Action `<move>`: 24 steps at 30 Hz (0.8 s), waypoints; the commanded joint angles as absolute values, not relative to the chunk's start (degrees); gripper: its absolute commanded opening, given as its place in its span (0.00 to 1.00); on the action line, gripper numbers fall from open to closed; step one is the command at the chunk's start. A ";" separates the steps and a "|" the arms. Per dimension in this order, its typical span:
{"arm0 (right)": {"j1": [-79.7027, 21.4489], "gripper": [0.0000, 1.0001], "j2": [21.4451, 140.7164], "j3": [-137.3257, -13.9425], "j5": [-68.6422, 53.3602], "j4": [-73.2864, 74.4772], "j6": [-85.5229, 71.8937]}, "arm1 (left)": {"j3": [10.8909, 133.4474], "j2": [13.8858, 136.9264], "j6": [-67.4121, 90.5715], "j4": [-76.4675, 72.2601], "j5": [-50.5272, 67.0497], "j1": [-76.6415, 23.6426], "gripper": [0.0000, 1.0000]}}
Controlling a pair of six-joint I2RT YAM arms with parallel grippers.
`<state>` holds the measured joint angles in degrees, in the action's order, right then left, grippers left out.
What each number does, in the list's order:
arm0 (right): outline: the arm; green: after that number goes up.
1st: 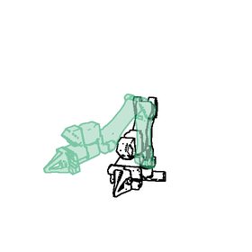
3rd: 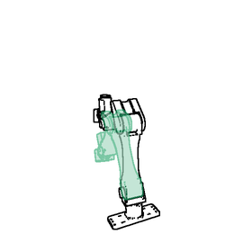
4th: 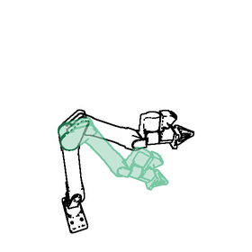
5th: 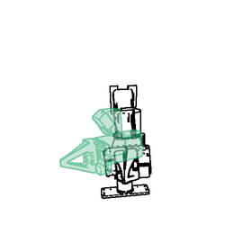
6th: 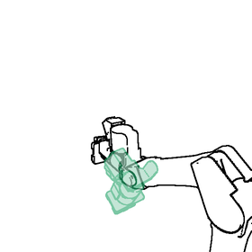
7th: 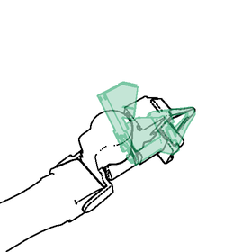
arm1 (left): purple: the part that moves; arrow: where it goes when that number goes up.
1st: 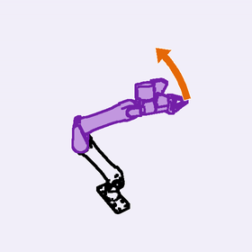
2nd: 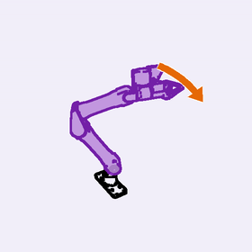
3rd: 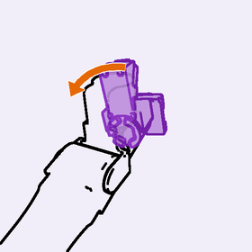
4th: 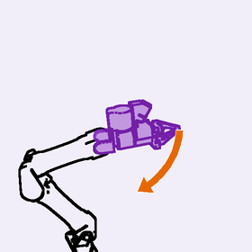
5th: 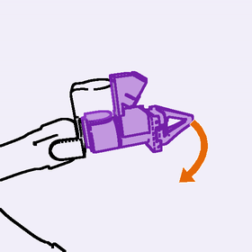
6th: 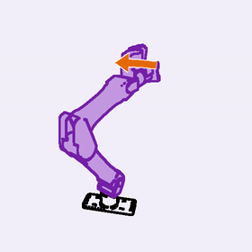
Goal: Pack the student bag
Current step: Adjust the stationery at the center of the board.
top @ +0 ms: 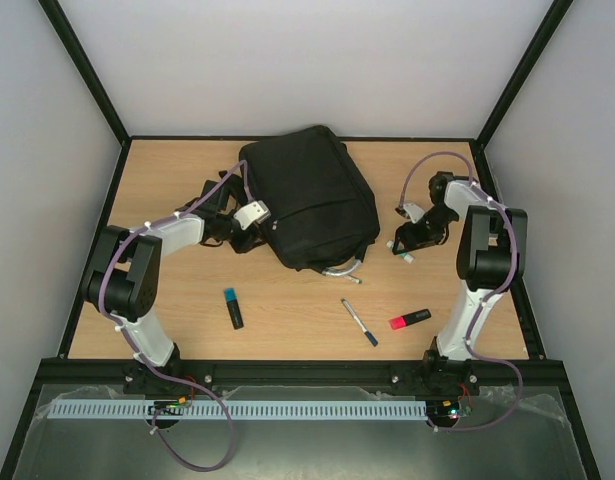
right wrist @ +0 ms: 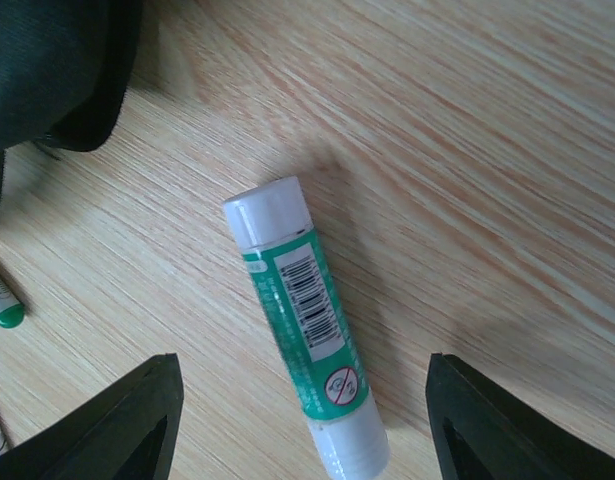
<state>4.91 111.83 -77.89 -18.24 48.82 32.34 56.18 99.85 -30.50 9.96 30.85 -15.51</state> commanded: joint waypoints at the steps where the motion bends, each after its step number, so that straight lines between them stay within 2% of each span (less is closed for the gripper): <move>1: 4.83 0.67 113.92 -77.08 -18.98 50.63 32.78 | 55.85 99.49 -30.67 10.52 32.21 -15.56 0.42; 10: 4.83 0.67 112.56 -78.93 -19.82 51.67 32.12 | 55.31 98.63 -31.65 11.71 33.01 -15.35 0.43; 14: 4.83 0.68 109.74 -86.79 -23.32 54.46 29.38 | 55.03 97.31 -35.35 15.79 39.85 -12.75 0.47; 18: 3.83 0.69 109.16 -97.92 -27.05 55.93 26.30 | 54.49 96.10 -37.11 17.66 40.81 -10.08 0.51; 24: -5.20 0.69 109.61 -109.22 -27.68 54.25 27.90 | 54.46 97.75 -38.07 16.47 41.16 -9.45 0.49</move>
<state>1.21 111.02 -103.98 -24.34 52.27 27.99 55.09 97.69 -35.79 16.21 37.74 -9.17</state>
